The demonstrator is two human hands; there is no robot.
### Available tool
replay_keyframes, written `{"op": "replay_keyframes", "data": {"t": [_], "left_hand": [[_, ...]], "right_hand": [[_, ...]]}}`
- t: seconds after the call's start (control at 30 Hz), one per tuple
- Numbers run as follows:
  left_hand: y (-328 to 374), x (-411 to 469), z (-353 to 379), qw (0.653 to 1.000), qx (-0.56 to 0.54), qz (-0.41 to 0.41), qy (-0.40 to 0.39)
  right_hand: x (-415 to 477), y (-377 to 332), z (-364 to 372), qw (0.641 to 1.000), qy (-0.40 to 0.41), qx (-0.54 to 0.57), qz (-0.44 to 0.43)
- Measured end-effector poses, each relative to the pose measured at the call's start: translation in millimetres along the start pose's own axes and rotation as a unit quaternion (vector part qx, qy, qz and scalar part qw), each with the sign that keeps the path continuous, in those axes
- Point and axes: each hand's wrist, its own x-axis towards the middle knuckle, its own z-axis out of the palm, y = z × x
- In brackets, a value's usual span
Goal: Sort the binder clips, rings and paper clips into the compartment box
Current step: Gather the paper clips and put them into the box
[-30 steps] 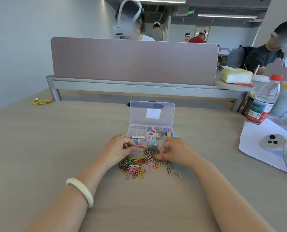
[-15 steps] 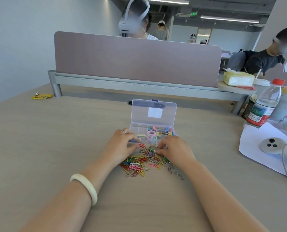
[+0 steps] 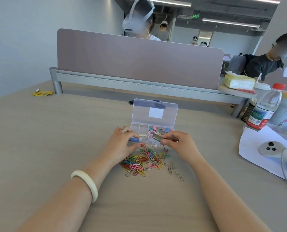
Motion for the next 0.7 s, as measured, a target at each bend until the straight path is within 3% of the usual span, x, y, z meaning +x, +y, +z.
{"op": "replay_keyframes", "data": {"t": [0.47,0.7], "left_hand": [[-1,0,1,1.000,-0.003,-0.010,-0.003],[-5,3,3,1.000,-0.013,-0.005,0.019]], "right_hand": [[1,-11,-10,0.989,0.033,0.144,-0.030],[32,-3,-16,0.992,0.070,0.101,-0.012]]}}
